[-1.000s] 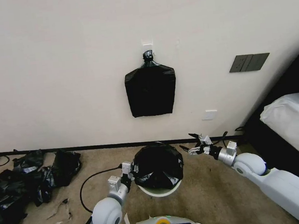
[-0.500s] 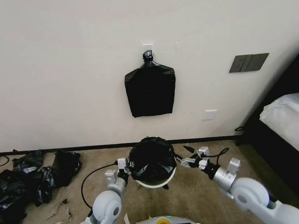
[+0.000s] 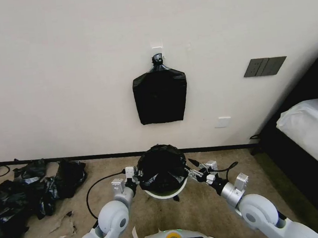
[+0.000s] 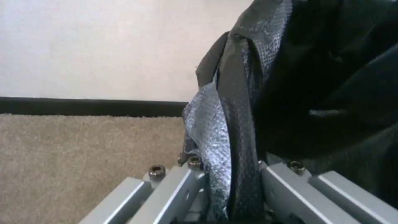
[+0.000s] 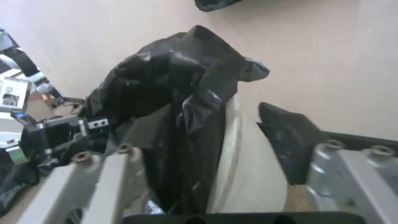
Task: Place a trash bag onto the trash bin.
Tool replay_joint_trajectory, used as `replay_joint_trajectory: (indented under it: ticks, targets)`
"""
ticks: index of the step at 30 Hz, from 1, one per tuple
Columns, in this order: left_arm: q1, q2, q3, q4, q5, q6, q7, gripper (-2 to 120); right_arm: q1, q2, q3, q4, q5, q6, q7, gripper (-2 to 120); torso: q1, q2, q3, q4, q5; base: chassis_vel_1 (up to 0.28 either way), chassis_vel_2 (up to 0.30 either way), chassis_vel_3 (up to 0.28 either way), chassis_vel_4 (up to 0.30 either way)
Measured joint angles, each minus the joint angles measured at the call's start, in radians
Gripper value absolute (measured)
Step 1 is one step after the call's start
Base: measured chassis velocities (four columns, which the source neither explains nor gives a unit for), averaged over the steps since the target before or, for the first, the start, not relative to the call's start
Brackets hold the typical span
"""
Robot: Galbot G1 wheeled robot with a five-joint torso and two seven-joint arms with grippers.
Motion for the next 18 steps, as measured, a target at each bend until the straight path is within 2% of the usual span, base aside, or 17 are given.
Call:
replay_joint_trajectory:
  ticks: [1,5,7,9,13,15,18]
  targets:
    - [0.000,0.000,0.000,0.000,0.000,0.000,0.000,1,0.000,0.000,0.000,0.000,0.000,0.000,0.000,51,0.000,0.000,0.000,0.0000,0.0000,0.000,0.000,0.000,0.000]
    - [0.000,-0.003,0.000,0.000,-0.002,0.001,0.000,1,0.025,-0.006,-0.017,-0.017,-0.001,-0.001,0.008,33,0.000,0.000,0.000,0.0001,0.0001,0.000,0.000,0.000,0.000]
    - [0.000,-0.003,0.000,0.000,-0.002,0.001,0.000,1,0.028,-0.007,-0.018,-0.018,0.000,-0.002,0.011,30,0.000,0.000,0.000,0.0001,0.0001,0.000,0.000,0.000,0.000]
    - [0.001,-0.003,-0.001,0.000,-0.003,0.001,-0.001,1,0.035,-0.011,-0.019,-0.019,0.013,-0.003,0.023,18,0.000,0.000,0.000,0.0002,0.0000,0.000,0.000,0.000,0.000]
    - [0.001,-0.003,-0.002,0.001,-0.005,0.001,-0.001,1,0.036,-0.014,-0.018,-0.018,0.023,-0.004,0.031,10,0.000,0.000,0.000,0.0001,0.0001,0.000,0.000,0.000,0.000]
    - [-0.001,-0.005,-0.002,0.006,-0.008,0.001,-0.002,1,0.039,-0.016,-0.018,-0.017,0.030,-0.005,0.035,0,0.000,0.000,0.000,0.0002,0.0000,0.000,0.000,0.000,0.000]
    - [-0.004,-0.008,-0.003,0.008,-0.015,-0.001,-0.003,1,0.039,-0.016,-0.018,-0.017,0.034,-0.007,0.041,0,0.000,0.000,0.000,0.0001,0.0000,0.000,0.000,0.000,0.000]
